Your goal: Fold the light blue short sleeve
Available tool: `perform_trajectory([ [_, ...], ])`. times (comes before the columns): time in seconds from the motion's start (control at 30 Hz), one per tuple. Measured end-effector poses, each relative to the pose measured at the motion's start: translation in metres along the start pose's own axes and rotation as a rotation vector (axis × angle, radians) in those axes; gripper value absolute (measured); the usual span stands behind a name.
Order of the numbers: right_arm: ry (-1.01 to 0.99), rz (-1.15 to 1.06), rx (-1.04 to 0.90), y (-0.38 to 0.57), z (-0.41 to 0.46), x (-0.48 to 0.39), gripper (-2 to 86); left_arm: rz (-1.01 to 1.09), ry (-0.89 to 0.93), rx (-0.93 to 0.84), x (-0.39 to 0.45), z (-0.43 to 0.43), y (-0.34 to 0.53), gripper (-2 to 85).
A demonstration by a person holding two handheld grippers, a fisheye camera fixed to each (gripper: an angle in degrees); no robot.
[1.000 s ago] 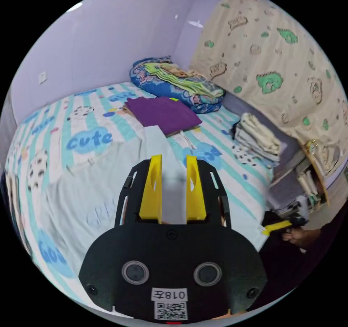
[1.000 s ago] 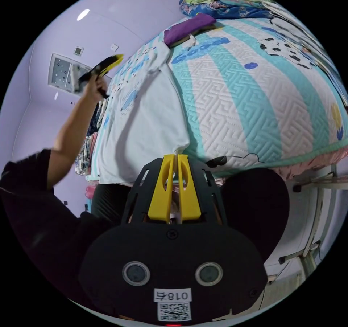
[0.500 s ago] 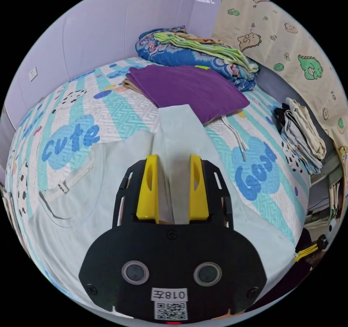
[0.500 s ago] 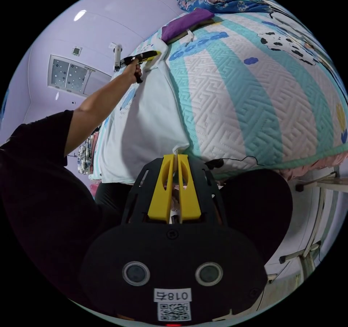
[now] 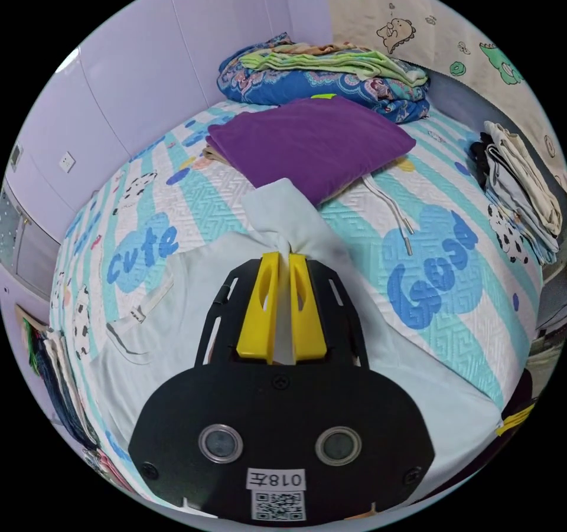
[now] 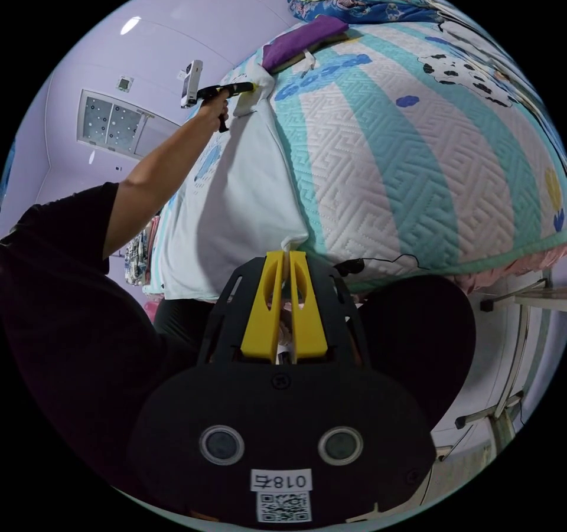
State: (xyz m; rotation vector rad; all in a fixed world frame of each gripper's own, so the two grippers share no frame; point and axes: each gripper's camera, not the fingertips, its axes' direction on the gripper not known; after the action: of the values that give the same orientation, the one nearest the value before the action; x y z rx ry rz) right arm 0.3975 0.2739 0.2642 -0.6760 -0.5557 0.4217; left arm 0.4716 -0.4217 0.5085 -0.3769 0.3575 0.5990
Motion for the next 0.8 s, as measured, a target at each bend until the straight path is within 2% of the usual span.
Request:
perform_trajectory([
  [0.3, -0.002, 0.017, 0.017, 0.001, -0.002, 0.003, 0.5, -0.004, 0.031, 0.013, -0.039, -0.028, -0.033, 6.3],
  [0.57, -0.026, 0.036, 0.017, -0.001, 0.001, 0.009, 0.6, 0.03, 0.106, 0.03, -0.09, -0.021, -0.063, 13.6],
  [0.67, -0.027, 0.042, 0.013, -0.003, 0.003, 0.01, 0.5, 0.016, 0.21, 0.031, -0.113, -0.011, -0.07, 15.1],
  [0.73, -0.027, 0.045, 0.01, -0.004, 0.004, 0.01, 0.5, 0.001, 0.343, 0.032, -0.13, -0.004, -0.074, 13.5],
  [0.8, -0.029, 0.05, 0.008, -0.005, 0.005, 0.01, 0.5, 0.013, 0.384, 0.053, -0.135, -0.008, -0.073, 10.6],
])
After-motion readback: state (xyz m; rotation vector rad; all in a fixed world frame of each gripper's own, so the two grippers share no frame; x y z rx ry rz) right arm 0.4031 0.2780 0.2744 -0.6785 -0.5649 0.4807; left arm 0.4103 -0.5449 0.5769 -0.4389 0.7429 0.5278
